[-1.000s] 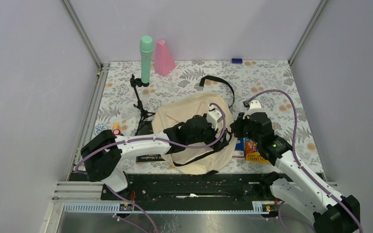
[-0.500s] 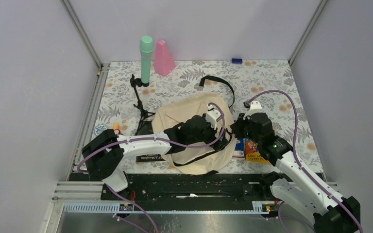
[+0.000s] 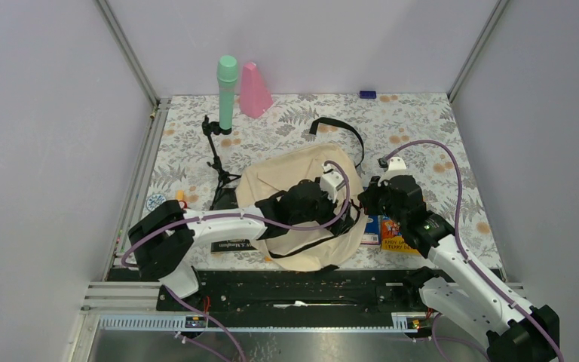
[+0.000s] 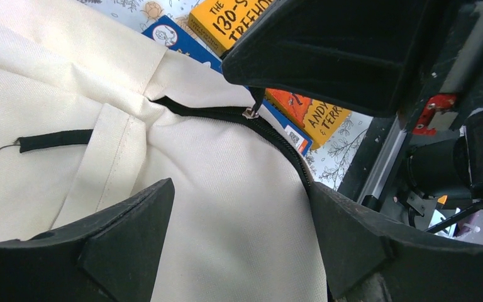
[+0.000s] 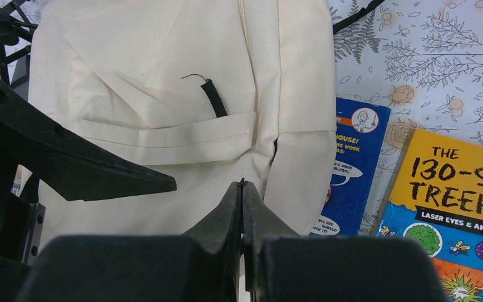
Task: Pack the student bag
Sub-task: Unzip the student bag at the center of the board.
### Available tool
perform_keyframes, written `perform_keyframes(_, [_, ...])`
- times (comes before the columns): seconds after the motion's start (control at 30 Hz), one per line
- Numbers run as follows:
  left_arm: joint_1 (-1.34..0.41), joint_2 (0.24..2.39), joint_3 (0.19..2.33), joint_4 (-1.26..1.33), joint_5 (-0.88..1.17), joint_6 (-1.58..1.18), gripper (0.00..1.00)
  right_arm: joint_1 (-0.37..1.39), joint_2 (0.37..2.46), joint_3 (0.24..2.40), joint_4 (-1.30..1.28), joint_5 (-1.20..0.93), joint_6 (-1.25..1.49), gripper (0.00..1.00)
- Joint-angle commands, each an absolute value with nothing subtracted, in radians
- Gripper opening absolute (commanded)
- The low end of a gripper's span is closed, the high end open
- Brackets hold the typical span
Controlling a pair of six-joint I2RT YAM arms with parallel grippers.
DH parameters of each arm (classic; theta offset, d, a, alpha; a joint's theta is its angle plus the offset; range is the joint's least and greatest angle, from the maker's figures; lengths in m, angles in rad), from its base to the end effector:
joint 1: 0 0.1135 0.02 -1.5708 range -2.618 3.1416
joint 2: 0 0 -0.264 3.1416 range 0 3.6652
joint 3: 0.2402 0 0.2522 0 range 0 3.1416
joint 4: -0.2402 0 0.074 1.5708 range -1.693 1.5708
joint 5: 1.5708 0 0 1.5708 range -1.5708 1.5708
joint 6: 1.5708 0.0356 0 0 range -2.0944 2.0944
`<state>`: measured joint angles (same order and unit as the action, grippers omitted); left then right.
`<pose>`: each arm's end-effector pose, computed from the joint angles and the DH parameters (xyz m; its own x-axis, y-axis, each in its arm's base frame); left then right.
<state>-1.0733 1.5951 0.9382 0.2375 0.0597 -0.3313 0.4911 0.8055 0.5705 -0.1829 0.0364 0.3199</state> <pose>0.1685 -0.3148 0.2307 -0.4776 0.1990 -0.8558 0.7909 0.5216 -0.3201 0.1677 0.0882 0.2607 -0.4787 0.1004 -0.8722 -0.3070 0.9116 0.2734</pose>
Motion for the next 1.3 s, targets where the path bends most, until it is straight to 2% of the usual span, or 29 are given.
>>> perform_keyframes(0.0, [-1.075, 1.617, 0.939, 0.277, 0.083, -0.321, 0.82, 0.499, 0.796, 0.577, -0.166, 0.049, 0.328, 0.00])
perform_keyframes(0.23, [-1.104, 1.620, 0.967, 0.207, 0.042, -0.264, 0.82, 0.499, 0.807, 0.577, -0.151, 0.049, 0.330, 0.00])
perform_keyframes(0.67, [-1.142, 1.652, 0.992, 0.210, 0.039, -0.265, 0.88, 0.498, 0.810, 0.574, -0.144, 0.049, 0.332, 0.00])
perform_keyframes(0.87, [-1.178, 1.673, 1.018, 0.170, -0.074, -0.225, 0.92, 0.498, 0.806, 0.569, -0.143, 0.052, 0.333, 0.00])
perform_keyframes(0.9, [-1.183, 1.677, 1.023, 0.158, -0.103, -0.217, 0.89, 0.498, 0.807, 0.568, -0.143, 0.052, 0.333, 0.00])
perform_keyframes(0.93, [-1.190, 1.680, 1.027, 0.147, -0.130, -0.210, 0.81, 0.499, 0.808, 0.568, -0.143, 0.054, 0.334, 0.00])
perform_keyframes(0.97, [-1.197, 1.680, 1.027, 0.138, -0.155, -0.205, 0.67, 0.499, 0.809, 0.568, -0.143, 0.057, 0.333, 0.00])
perform_keyframes(1.0, [-1.203, 1.677, 1.026, 0.136, -0.178, -0.200, 0.59, 0.499, 0.809, 0.568, -0.143, 0.060, 0.333, 0.00])
perform_keyframes(1.03, [-1.211, 1.670, 1.018, 0.135, -0.193, -0.194, 0.47, 0.499, 0.809, 0.568, -0.144, 0.062, 0.333, 0.00])
perform_keyframes(1.2, [-1.253, 1.622, 0.966, 0.157, -0.228, -0.175, 0.05, 0.499, 0.815, 0.571, -0.144, 0.072, 0.333, 0.00])
perform_keyframes(1.27, [-1.270, 1.598, 0.944, 0.167, -0.253, -0.174, 0.00, 0.498, 0.833, 0.574, -0.144, 0.077, 0.332, 0.00])
